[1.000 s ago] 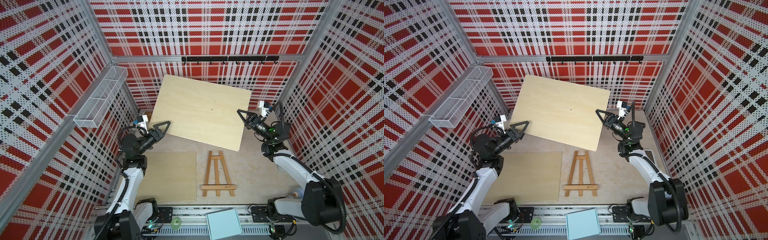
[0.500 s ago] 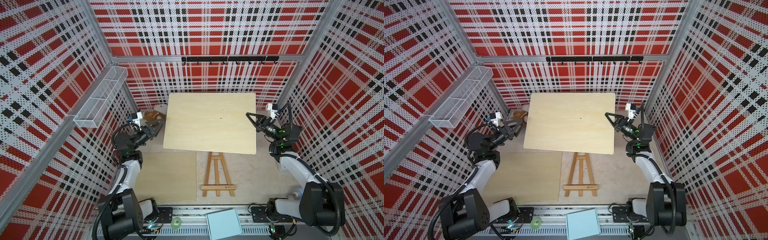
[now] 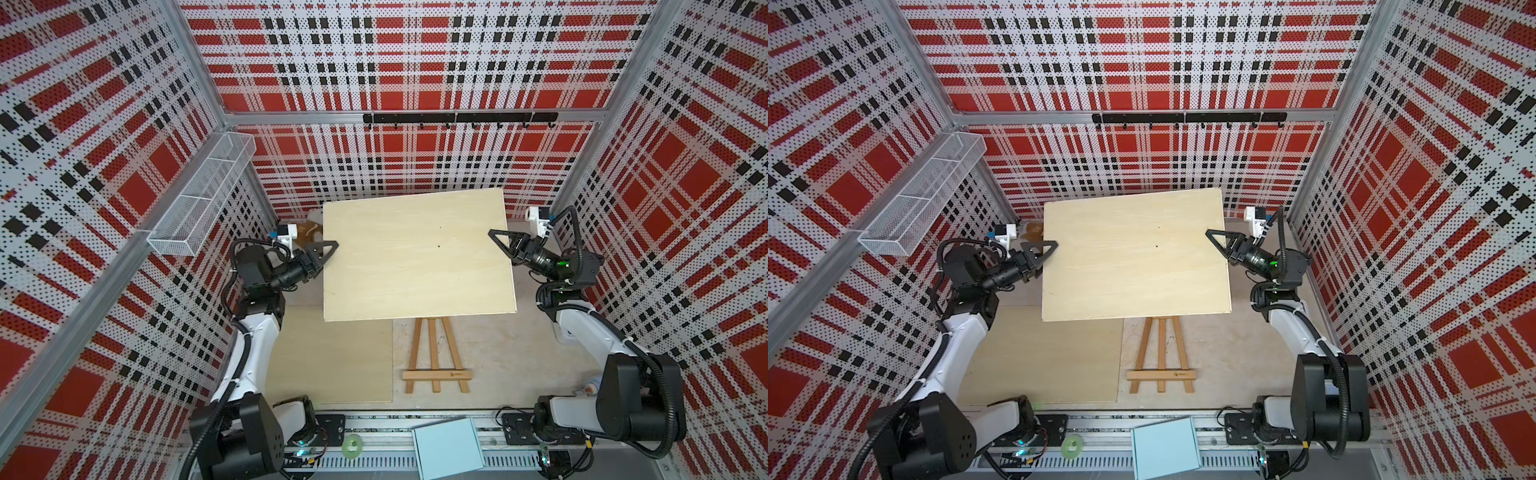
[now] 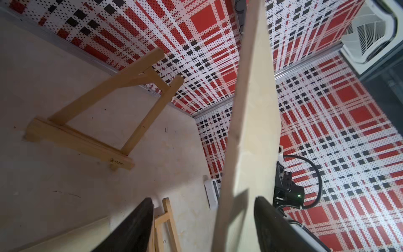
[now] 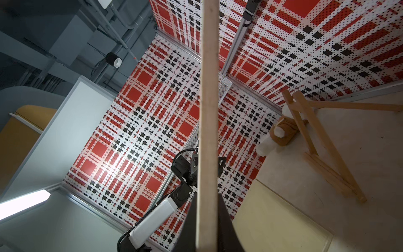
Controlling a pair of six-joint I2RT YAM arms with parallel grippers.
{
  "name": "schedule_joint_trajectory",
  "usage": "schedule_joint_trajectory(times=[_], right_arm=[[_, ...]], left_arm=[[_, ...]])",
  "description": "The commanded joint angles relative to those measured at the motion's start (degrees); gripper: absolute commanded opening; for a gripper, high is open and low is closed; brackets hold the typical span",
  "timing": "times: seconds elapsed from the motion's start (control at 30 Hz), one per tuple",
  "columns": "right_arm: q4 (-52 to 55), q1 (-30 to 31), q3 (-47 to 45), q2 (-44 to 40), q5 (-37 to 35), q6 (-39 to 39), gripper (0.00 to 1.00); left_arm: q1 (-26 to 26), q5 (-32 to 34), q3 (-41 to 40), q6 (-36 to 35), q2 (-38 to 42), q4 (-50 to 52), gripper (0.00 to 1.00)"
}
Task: Disassemble the easel
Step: Place the drawing board at the corner of the board.
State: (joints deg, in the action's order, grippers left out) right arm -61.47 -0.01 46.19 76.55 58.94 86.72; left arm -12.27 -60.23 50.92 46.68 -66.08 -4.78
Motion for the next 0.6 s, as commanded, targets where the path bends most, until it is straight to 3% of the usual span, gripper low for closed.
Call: schedule_joint_trajectory(times=[0.0,0.23,0.43,0.57], right_arm=[[-8.5,0.2,4.2,-0.3,-5.2,6.4,0.0],[-10.6,-0.5,4.4,2.2,-6.1,8.5,0.0],[-10.1,-3.8,3.4,3.9,-6.7,8.5,0.0],[-14.3,-5.0,5.2,7.8,-3.9,11.1,0.0]], left_arm=[[1.9,-3.8,1.4,-9.4,-0.1,13.1,0.7],[4.9,-8.7,1.6,-6.6,0.0,11.1,0.52],[4.8,-10.6,-1.0,4.0,1.0,-0.2,0.33],[6.7,-11.0,-0.1,5.8,1.4,-1.4,0.25]])
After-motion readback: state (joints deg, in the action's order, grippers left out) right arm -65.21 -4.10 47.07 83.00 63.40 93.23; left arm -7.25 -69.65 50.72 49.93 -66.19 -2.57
